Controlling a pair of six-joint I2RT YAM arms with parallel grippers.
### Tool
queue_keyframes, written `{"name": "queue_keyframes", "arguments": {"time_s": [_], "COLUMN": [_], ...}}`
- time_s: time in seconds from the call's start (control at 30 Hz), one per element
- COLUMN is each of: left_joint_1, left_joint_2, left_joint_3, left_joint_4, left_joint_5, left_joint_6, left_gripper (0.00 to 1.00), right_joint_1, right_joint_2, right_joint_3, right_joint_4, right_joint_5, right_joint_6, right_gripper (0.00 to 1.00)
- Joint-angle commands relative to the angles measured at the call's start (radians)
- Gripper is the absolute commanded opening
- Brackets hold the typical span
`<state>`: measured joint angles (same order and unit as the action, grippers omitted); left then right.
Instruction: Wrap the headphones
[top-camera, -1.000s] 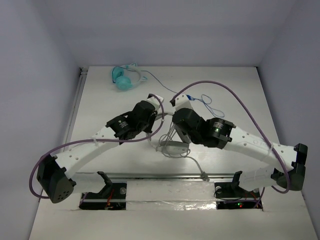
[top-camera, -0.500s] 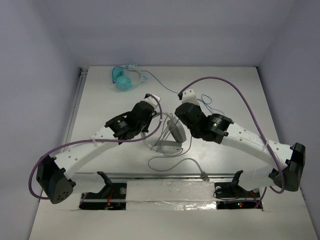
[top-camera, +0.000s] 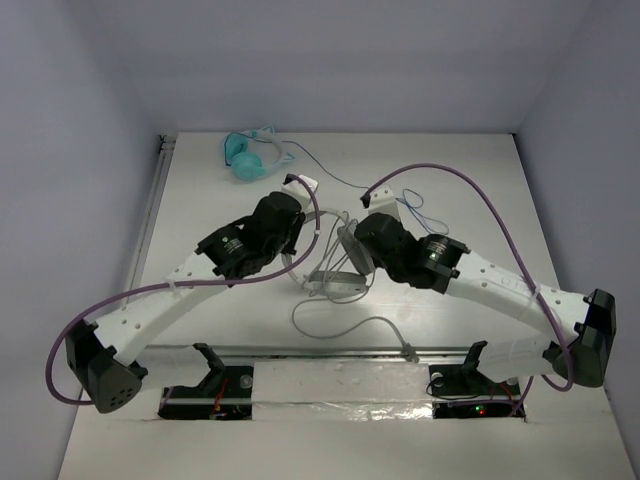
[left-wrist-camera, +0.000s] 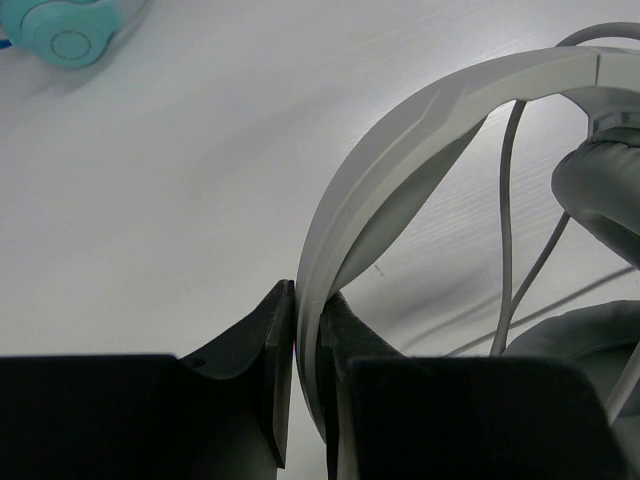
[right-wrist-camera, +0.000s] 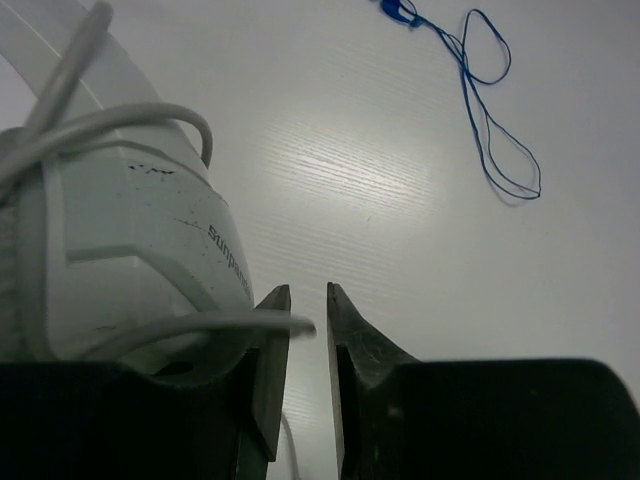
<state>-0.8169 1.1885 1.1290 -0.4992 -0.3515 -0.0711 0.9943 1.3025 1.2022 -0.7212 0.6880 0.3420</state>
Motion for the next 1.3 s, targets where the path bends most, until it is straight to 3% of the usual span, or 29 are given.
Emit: {"name": "queue_keyframes", "arguments": {"time_s": [0.0,0.23,0.4,0.63,0.77,0.9,1.0,1.03,1.23,1.27], "left_joint_1": [-0.004,-0.004,-0.004,-0.004,-0.004,-0.004,-0.004,-0.004,-0.004,-0.004], "left_joint_2": [-0.069,-0.032,-0.046,-0.093,-0.101,-0.084,-0.079,-0.081,-0.052,-0.046], "left_joint_3": [0.081,0.086,0.045,0.071,0.124,0.199,0.245,0.258,0.391,0.429], "left_joint_4": [0.071,0.025,0.022,0.056,0.070,0.028,-0.010,-0.018,-0.058,-0.062], "left_joint_5": [0.045,0.251,0.284,0.410,0.456,0.409,0.361,0.324,0.296,0.296], "left_joint_6": [-0.009,0.002,-0.001,-0.019,-0.036,-0.039,-0.036,-0.036,-0.042,-0.044], "left_gripper": [0.00,0.00,0.00,0.00,0.00,0.00,0.00,0.00,0.00,0.00], "right_joint_1": [-0.010,-0.037,-0.104,-0.190,-0.258,-0.269,-0.299,-0.325,-0.347,-0.347], "right_joint_2": [-0.060,-0.069,-0.040,-0.060,-0.103,-0.112,-0.144,-0.154,-0.198,-0.197], "right_joint_3": [-0.009,0.066,0.080,-0.030,-0.136,-0.222,-0.294,-0.347,-0.513,-0.542], "right_joint_4": [0.035,0.134,0.196,0.337,0.527,0.606,0.690,0.709,1.010,1.043], "right_joint_5": [0.019,0.050,0.021,-0.160,-0.399,-0.421,-0.449,-0.458,-0.593,-0.611], "right_joint_6": [0.037,-0.058,-0.107,-0.095,-0.067,-0.002,0.060,0.093,0.176,0.181], "right_gripper": [0.28,0.29,0.28,0.27,0.28,0.25,0.02,0.00,0.00,0.04]}}
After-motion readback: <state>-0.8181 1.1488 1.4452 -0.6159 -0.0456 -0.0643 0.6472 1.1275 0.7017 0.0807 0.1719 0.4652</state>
